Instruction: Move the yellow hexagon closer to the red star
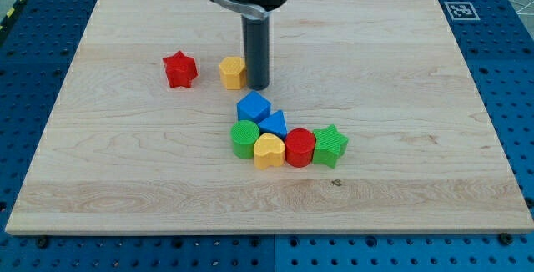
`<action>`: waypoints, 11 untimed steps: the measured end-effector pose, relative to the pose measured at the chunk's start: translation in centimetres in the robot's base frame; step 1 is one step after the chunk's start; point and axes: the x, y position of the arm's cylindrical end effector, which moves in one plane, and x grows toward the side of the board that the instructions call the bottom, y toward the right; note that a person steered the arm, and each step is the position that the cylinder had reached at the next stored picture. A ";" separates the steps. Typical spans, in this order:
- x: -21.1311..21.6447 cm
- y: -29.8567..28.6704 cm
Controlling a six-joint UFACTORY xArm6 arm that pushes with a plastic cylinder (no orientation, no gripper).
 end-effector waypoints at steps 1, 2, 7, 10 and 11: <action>-1.9 0.0; -3.8 -0.6; -0.6 -1.0; -1.1 -3.6; -1.2 -4.6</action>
